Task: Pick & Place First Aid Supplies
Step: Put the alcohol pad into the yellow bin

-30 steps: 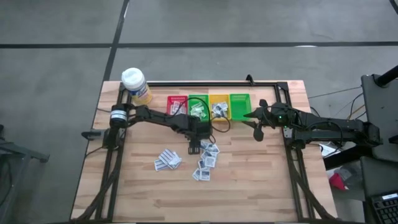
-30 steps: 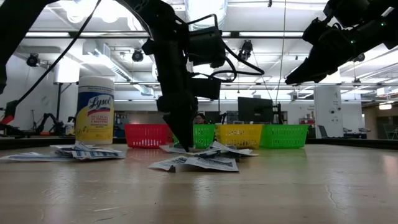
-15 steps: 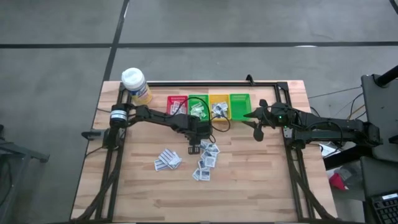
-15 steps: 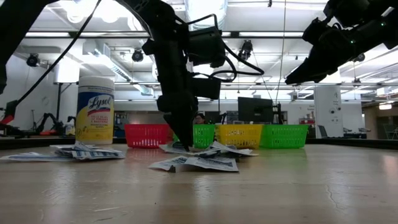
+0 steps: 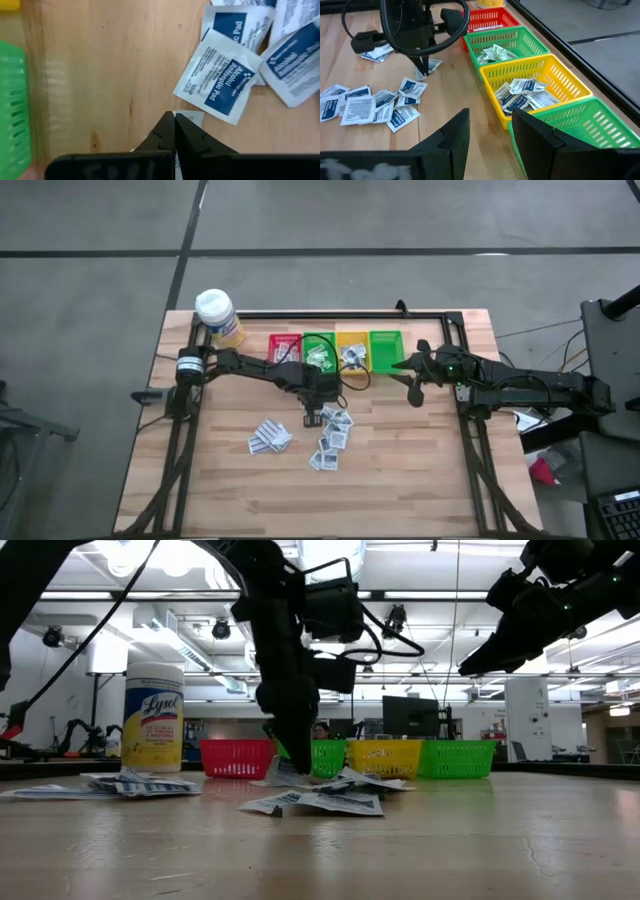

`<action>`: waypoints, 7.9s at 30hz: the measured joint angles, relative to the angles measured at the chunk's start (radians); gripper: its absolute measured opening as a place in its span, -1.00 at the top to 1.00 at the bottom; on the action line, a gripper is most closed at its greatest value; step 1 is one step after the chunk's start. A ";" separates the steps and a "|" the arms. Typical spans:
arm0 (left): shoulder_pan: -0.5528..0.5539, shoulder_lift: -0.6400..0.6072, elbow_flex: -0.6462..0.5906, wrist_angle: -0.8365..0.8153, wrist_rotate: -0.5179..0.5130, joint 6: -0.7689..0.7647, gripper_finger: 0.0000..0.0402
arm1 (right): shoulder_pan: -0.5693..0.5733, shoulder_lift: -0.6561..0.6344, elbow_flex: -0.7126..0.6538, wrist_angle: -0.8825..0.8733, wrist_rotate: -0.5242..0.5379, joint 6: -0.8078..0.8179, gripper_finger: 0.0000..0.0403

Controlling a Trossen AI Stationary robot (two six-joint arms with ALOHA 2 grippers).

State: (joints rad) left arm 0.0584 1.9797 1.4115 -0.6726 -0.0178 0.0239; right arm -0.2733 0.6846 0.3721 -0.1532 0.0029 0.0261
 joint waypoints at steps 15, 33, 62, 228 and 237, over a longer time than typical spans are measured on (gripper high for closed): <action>0.048 -0.002 0.498 -0.377 0.043 0.087 1.00 | 0.000 0.000 0.000 0.000 0.000 0.000 0.28; 0.205 -0.002 0.740 -0.093 0.047 0.084 1.00 | 0.000 0.000 0.000 0.000 0.000 -0.003 0.28; 0.284 0.284 0.594 0.075 -0.055 -0.090 1.00 | 0.000 0.000 0.000 -0.009 0.000 0.000 0.28; 0.113 -0.148 0.563 0.023 0.350 -0.409 1.00 | 0.000 0.000 0.000 -0.031 0.000 -0.011 0.28; 0.113 -0.133 0.561 0.241 0.605 -0.402 1.00 | 0.000 0.000 0.000 -0.030 0.000 -0.011 0.28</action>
State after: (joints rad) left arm 0.1711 1.8468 1.9724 -0.4315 0.5874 -0.3777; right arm -0.2737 0.6846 0.3721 -0.1833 0.0029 0.0147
